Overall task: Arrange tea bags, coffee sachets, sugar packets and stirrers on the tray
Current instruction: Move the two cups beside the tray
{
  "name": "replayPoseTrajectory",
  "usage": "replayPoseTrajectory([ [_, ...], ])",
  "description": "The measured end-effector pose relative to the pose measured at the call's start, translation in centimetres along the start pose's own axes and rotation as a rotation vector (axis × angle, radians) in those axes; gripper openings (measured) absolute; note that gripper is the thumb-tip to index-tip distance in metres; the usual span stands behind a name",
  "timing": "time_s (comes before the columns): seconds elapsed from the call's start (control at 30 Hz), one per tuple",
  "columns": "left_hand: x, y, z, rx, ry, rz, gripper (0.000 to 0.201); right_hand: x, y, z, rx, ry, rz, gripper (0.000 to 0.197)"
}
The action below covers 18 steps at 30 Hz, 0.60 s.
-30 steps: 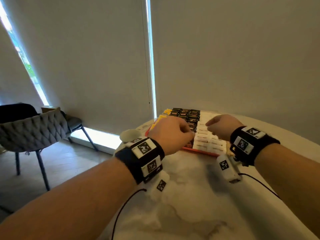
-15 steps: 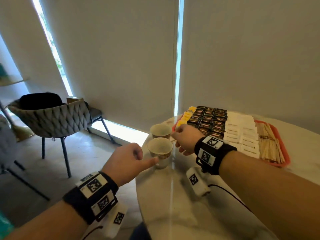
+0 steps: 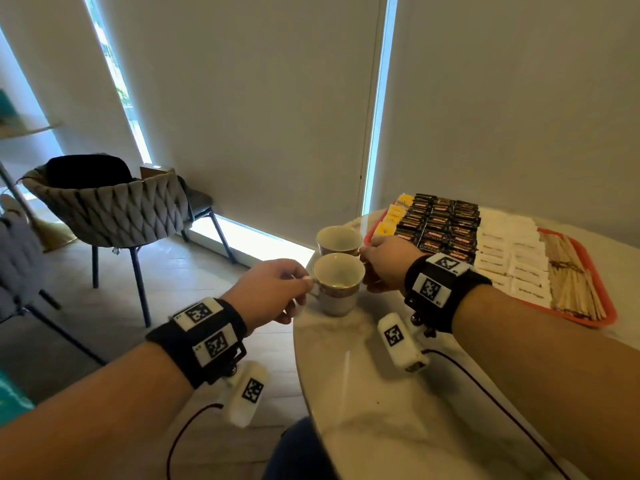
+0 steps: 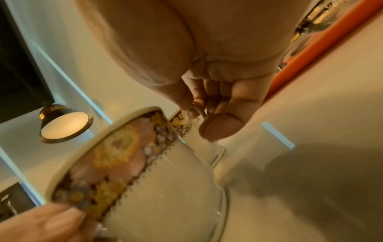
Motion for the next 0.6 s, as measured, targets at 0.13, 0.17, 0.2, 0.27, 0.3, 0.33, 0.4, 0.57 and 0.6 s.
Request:
replayPoseTrajectory([
  [0.13, -0.1, 0.0, 1.1, 0.056, 0.017, -0.135, 0.018, 0.5, 0.6, -0.1, -0.034, -0.114, -0.006, 0.026],
  [0.17, -0.1, 0.0, 1.4, 0.07, 0.031, -0.152, 0.019, 0.7, 1.1, 0.0, -0.074, -0.158, -0.021, 0.024],
  [0.2, 0.0, 0.0, 1.9, 0.088, 0.054, -0.157, 0.019, 1.0, 1.7, -0.1, -0.104, -0.197, -0.035, 0.023],
  [0.27, 0.2, -0.3, 2.7, 0.142, 0.115, -0.149, 0.017, 2.3, 2.7, -0.1, -0.128, -0.262, 0.001, 0.026],
  [0.3, 0.2, -0.4, 3.2, 0.17, 0.146, -0.152, 0.017, 3.4, 3.1, 0.2, -0.136, -0.284, 0.056, 0.026],
  [0.33, -0.1, -0.5, 3.9, 0.192, 0.167, -0.165, 0.017, 4.5, 3.6, 0.5, -0.135, -0.291, 0.11, 0.026],
  [0.4, -1.0, -0.9, 5.6, 0.213, 0.195, -0.197, 0.019, 6.7, 4.7, 1.1, -0.129, -0.289, 0.187, 0.026],
  [0.57, -6.6, -1.0, 10.3, 0.203, 0.252, -0.312, 0.024, 13.0, 9.1, 4.7, -0.154, -0.319, 0.362, 0.02],
  [0.6, -8.1, -0.8, 11.1, 0.2, 0.268, -0.35, 0.022, 14.5, 10.1, 5.7, -0.161, -0.314, 0.405, 0.018],
])
Point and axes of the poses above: each hand's wrist, its own y-axis away from the middle knuckle, its own x-axis out of the back of the hand, z = x × y, the point moved 6 cm from there along -y, towards the middle knuckle, and after that the axes turned 13 degrees about x, right-handed, at the moved point
